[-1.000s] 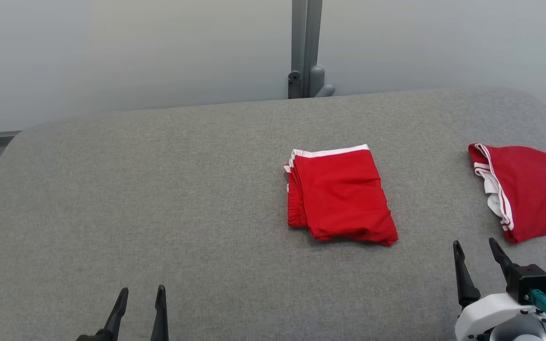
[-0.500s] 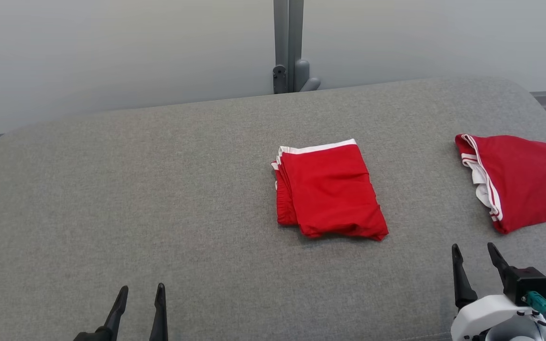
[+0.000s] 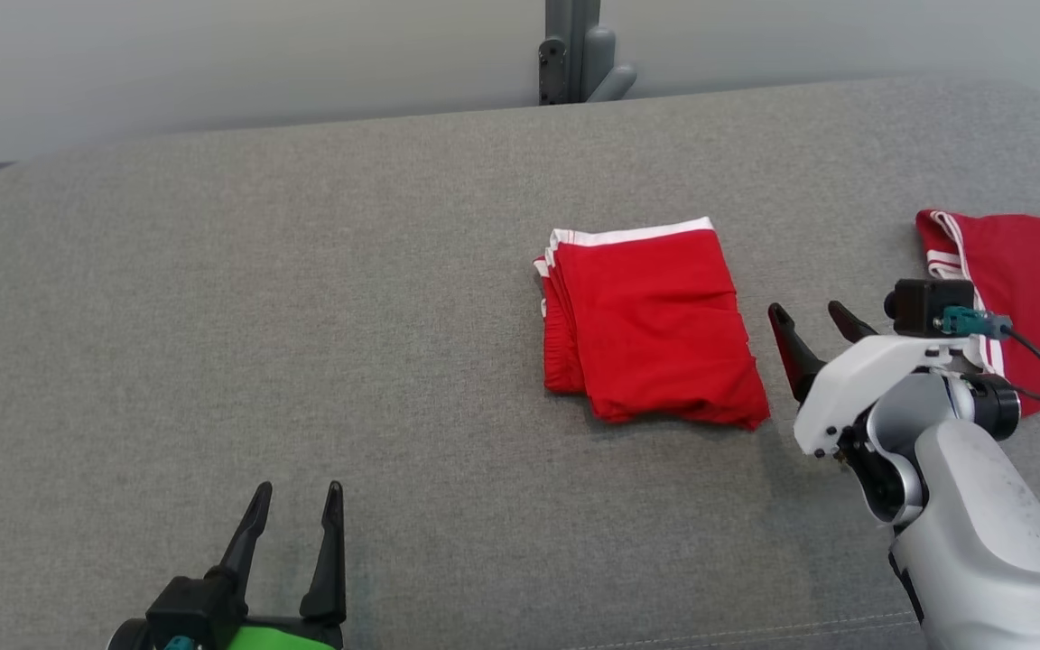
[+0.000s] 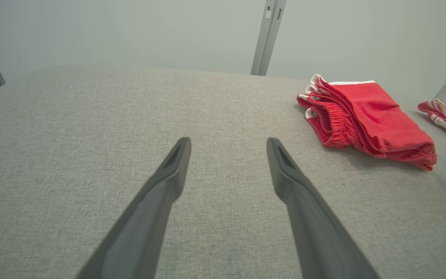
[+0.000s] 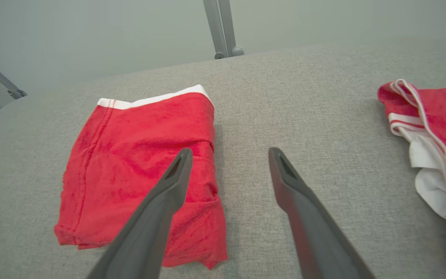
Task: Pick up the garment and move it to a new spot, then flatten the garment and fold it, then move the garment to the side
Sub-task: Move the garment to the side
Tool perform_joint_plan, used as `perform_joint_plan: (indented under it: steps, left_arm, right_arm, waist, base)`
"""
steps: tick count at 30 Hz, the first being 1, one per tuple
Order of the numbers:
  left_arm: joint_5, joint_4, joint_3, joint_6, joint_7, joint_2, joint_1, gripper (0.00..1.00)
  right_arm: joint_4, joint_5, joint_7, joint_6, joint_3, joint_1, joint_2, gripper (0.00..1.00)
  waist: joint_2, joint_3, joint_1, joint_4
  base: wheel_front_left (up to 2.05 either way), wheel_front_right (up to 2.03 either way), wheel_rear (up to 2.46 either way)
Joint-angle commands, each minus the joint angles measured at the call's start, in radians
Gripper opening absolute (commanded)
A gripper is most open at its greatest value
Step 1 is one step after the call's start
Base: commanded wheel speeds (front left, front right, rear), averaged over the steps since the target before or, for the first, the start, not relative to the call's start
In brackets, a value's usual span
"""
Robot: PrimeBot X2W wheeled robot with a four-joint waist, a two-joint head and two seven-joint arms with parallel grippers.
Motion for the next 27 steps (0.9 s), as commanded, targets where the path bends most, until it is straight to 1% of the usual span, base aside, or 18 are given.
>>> perform_joint_plan:
  steps: [1, 5, 10, 13, 14, 15, 16, 18, 21, 24, 27]
  left_arm:
    - [0.006, 0.003, 0.000, -0.004, -0.002, 0.001, -0.021, 1.00]
    - [0.004, 0.015, -0.018, -0.006, -0.002, 0.001, -0.054, 1.00]
    - [0.000, 0.023, -0.037, -0.006, -0.002, 0.001, -0.079, 1.00]
    - [0.002, 0.027, -0.043, -0.006, -0.002, 0.001, -0.082, 1.00]
    - [0.004, 0.028, -0.043, -0.007, -0.002, 0.001, -0.084, 1.00]
    - [0.005, 0.028, -0.042, -0.007, -0.002, 0.001, -0.084, 1.00]
    - [0.006, 0.028, -0.040, -0.007, -0.002, 0.001, -0.082, 1.00]
    - [0.006, 0.025, -0.031, -0.007, -0.002, 0.001, -0.073, 1.00]
    - [-0.001, 0.018, -0.023, -0.008, -0.002, 0.001, -0.059, 1.00]
    - [0.001, 0.009, -0.014, -0.008, -0.002, 0.001, -0.052, 1.00]
    - [0.001, 0.000, -0.012, -0.008, -0.002, 0.001, -0.063, 1.00]
  right_arm:
    - [0.018, 0.021, 0.014, 0.000, 0.007, -0.024, 0.000, 1.00]
    - [0.108, 0.078, 0.052, -0.001, 0.047, -0.098, -0.013, 1.00]
    - [0.228, 0.104, 0.029, 0.000, 0.090, -0.159, -0.023, 1.00]
    - [0.286, 0.148, 0.019, 0.000, 0.116, -0.184, -0.015, 1.00]
    - [0.319, 0.177, 0.008, 0.000, 0.132, -0.199, -0.020, 0.62]
    - [0.332, 0.193, -0.001, 0.000, 0.134, -0.206, -0.021, 0.14]
    - [0.345, 0.203, -0.011, 0.000, 0.140, -0.214, -0.024, 0.00]
    - [0.359, 0.231, -0.022, 0.000, 0.158, -0.227, -0.025, 0.00]
    - [0.358, 0.253, -0.026, 0.000, 0.197, -0.253, -0.052, 0.00]
    - [0.337, 0.270, -0.008, 0.000, 0.241, -0.279, -0.095, 0.00]
    - [0.297, 0.292, 0.035, 0.000, 0.283, -0.312, -0.153, 0.00]
  waist:
    - [0.0105, 0.064, 0.0000, 0.038]
    - [0.0105, 0.093, 0.0000, 0.073]
    - [0.0105, 0.104, 0.0000, 0.108]
    - [0.0105, 0.105, 0.0000, 0.119]
    - [0.0105, 0.105, 0.0000, 0.122]
    - [0.0105, 0.105, 0.0000, 0.122]
    - [0.0105, 0.104, 0.0000, 0.120]
    - [0.0105, 0.104, 0.0000, 0.105]
    - [0.0105, 0.109, 0.0000, 0.063]
    - [0.0105, 0.116, 0.0000, 0.014]
    - [0.0105, 0.125, 0.0000, -0.030]
  base:
    - [0.00, 0.00, 0.00]
    - [0.00, 0.00, 0.00]
    - [0.00, 0.00, 0.00]
    - [0.00, 0.00, 0.00]
    - [0.00, 0.00, 0.00]
    - [0.00, 0.00, 0.00]
    - [0.00, 0.00, 0.00]
    - [0.00, 0.00, 0.00]
    - [0.00, 0.00, 0.00]
    - [0.00, 0.00, 0.00]
    - [0.00, 0.00, 0.00]
